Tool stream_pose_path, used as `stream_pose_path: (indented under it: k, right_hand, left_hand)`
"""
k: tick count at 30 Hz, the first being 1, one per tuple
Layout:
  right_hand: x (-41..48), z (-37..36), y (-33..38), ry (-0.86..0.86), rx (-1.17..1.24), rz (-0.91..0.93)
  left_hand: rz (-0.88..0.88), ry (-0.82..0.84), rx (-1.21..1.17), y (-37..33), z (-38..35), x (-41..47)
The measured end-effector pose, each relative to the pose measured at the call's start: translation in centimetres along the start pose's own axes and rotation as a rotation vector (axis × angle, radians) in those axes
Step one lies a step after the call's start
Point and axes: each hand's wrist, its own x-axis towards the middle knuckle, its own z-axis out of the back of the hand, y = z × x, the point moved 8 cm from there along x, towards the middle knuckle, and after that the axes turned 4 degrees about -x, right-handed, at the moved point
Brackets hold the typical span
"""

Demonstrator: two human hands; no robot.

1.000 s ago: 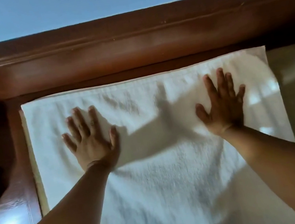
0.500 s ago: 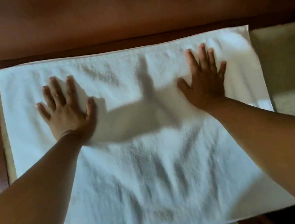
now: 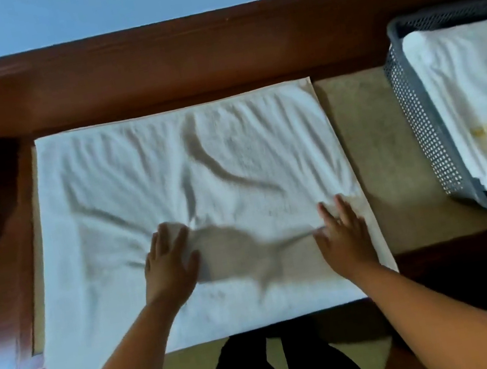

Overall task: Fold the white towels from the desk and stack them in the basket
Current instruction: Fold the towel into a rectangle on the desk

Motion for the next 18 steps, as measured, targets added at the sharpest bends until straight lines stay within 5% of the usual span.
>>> stream_pose_path:
  k: [2, 5, 13, 18]
  right_hand:
    - [-2.9, -0.1, -2.2, -0.054, -0.004, -0.001]
    - [-5.6, -0.4, -6.5, -0.02, 0.059, -0.237]
    - [-5.9, -0.2, -9.5, 0.026, 0.335, -0.434]
    - [-7.4, 0.9, -10.8, -0.091, 0.39, -0.601]
  left_hand:
    - [0.01, 0.04, 0.003, -1.0, -2.8, -4.5]
    - [-0.002, 0.097, 0.038, -2.6, -5.8, -9.2]
    - [-0.032, 0.128, 0.048, -2.1, -5.9, -12.5]
    - [0.014, 0.095, 0.041, -0.9, -5.4, -13.3]
